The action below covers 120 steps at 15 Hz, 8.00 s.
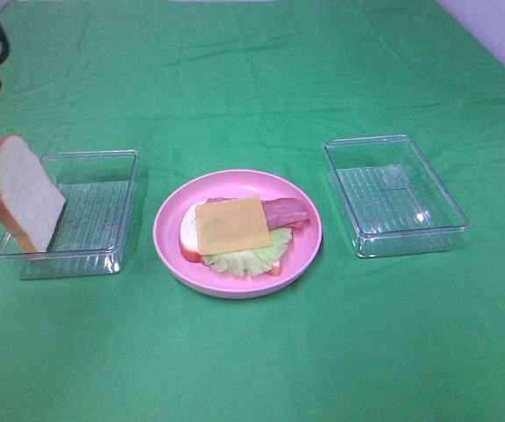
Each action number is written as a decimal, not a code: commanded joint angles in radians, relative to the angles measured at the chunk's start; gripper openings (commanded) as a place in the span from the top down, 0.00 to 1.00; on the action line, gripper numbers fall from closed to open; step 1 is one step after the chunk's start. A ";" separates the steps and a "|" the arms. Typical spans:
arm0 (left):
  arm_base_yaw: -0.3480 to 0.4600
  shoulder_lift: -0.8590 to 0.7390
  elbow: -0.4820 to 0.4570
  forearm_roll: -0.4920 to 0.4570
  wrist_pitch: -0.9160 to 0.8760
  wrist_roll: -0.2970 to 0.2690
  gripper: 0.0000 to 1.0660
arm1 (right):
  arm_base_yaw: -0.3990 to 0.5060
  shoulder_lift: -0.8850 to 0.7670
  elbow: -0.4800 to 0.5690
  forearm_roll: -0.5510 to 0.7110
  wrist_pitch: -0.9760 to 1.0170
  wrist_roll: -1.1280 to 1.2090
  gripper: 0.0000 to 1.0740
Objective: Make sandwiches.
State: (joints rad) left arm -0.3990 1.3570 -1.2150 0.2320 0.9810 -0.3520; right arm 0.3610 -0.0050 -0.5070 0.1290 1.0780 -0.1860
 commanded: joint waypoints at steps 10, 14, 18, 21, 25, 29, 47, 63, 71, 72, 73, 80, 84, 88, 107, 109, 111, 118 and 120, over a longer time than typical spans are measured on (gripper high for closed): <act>0.276 0.526 -0.387 -0.245 0.105 0.153 0.33 | 0.001 -0.016 0.004 0.004 -0.011 -0.015 0.32; 0.321 0.603 -0.388 -0.296 0.136 0.161 0.33 | 0.001 -0.016 0.004 0.003 -0.011 -0.015 0.32; 0.320 0.649 -0.387 -0.316 0.151 0.170 0.33 | 0.001 -0.016 0.004 0.002 -0.010 -0.015 0.32; 0.320 0.687 -0.386 -0.314 0.152 0.180 0.37 | 0.001 -0.016 0.004 0.001 -0.010 -0.013 0.32; 0.320 0.697 -0.386 -0.303 0.152 0.184 0.65 | 0.001 -0.016 0.004 0.000 -0.010 -0.013 0.32; 0.320 0.697 -0.386 -0.295 0.155 0.204 1.00 | 0.001 -0.016 0.004 0.000 -0.010 -0.013 0.32; 0.200 0.667 -0.388 -1.196 0.029 0.731 1.00 | 0.001 -0.016 0.004 0.000 -0.010 -0.012 0.32; 0.092 0.889 -0.387 -1.261 -0.022 0.720 1.00 | 0.001 -0.016 0.004 0.000 -0.010 -0.012 0.32; 0.092 0.874 -0.387 -1.119 0.016 0.647 0.37 | 0.001 -0.016 0.004 0.000 -0.010 -0.012 0.32; 0.092 0.871 -0.387 -1.107 0.016 0.647 0.35 | 0.001 -0.016 0.004 0.000 -0.010 -0.012 0.32; 0.092 0.852 -0.387 -1.056 0.016 0.647 0.26 | 0.001 -0.016 0.004 -0.001 -0.010 -0.012 0.32; 0.112 0.698 -0.398 -0.836 0.133 0.631 0.19 | 0.001 -0.016 0.004 -0.003 -0.010 -0.012 0.32; 0.124 0.516 -0.411 -0.675 0.169 0.577 0.19 | 0.001 -0.016 0.004 -0.002 -0.011 -0.012 0.32; 0.123 0.240 -0.397 -0.540 0.304 0.539 0.19 | 0.001 -0.016 0.004 -0.001 -0.011 -0.012 0.32; 0.123 -1.257 0.592 -0.519 0.144 0.684 0.19 | 0.001 -0.016 0.003 0.001 -0.011 -0.012 0.32; 0.123 -1.297 0.666 -0.532 0.109 0.674 0.19 | 0.001 -0.016 0.003 0.001 -0.011 -0.012 0.32; 0.124 -1.295 0.710 -0.514 0.085 0.649 0.19 | 0.001 -0.016 0.003 0.001 -0.011 -0.012 0.32; 0.124 -1.290 0.711 -0.398 0.073 0.559 0.19 | -0.164 -0.015 0.003 0.010 -0.011 -0.012 0.32; 0.124 -1.290 0.711 -0.427 0.073 0.553 0.19 | -0.255 -0.015 0.003 0.010 -0.011 -0.012 0.32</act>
State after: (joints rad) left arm -0.2790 0.0670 -0.5090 -0.1860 1.0640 0.2090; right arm 0.0620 -0.0050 -0.5030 0.1400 1.0780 -0.1860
